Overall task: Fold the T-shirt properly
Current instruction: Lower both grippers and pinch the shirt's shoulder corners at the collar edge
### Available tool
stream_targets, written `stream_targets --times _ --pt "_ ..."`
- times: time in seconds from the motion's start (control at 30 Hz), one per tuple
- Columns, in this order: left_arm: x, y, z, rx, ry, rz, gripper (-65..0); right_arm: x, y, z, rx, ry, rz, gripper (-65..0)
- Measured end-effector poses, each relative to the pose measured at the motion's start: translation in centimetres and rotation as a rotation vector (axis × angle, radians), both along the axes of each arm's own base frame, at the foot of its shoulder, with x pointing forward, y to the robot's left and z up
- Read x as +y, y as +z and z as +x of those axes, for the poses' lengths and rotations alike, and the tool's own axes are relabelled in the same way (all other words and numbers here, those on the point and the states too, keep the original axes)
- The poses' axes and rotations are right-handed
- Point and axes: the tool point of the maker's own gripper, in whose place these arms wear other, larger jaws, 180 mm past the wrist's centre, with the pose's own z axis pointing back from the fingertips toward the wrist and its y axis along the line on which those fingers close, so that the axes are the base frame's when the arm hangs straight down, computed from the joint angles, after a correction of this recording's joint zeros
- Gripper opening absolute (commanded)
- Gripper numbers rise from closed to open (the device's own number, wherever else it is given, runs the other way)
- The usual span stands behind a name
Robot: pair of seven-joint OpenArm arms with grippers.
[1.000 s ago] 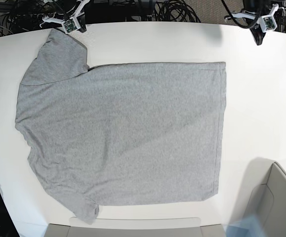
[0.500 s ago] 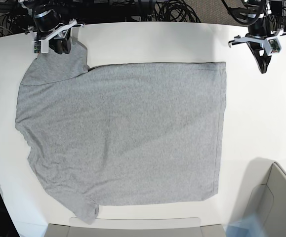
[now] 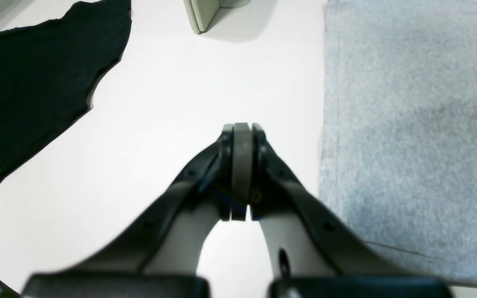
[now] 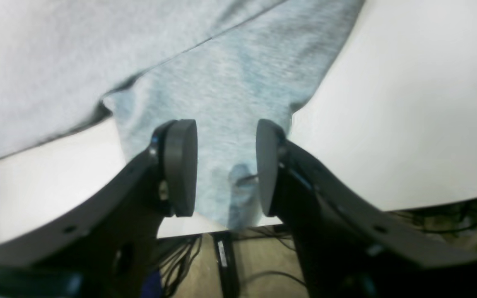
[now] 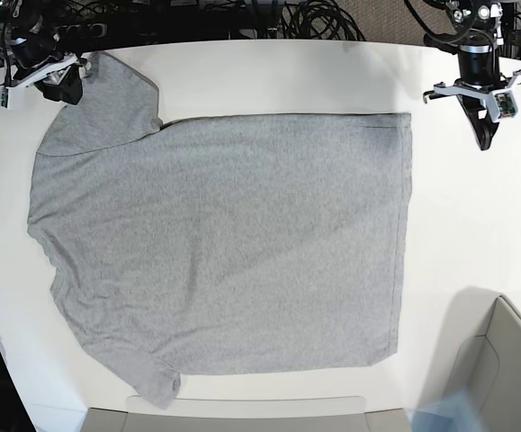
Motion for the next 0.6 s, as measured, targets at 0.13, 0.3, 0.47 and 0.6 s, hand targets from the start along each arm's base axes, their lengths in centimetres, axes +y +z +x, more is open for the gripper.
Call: stream_targets --times 0.13,0.3,0.47,0.6 --pt "-0.4 -0.6 -0.3 0.007 0.032 -0.038 -64.9 -0.7 -2.3 -0.1 0.041 -0.014 0.044 -40.9" --pt "-0.3 -0.4 0.1 -0.005 0.034 -0.034 -64.9 -1.9 -5.8 -2.1 0.138 -0.084 0.087 -40.9" --pt "-0.3 0.4 1.3 -0.049 0.034 -0.036 -64.9 -2.4 -6.6 -1.8 0.132 -0.116 0.108 -40.9" --pt "-0.3 0.4 1.3 -0.05 0.035 -0.036 -64.8 -2.8 -7.2 -0.1 0.087 -0.145 0.148 -40.9"
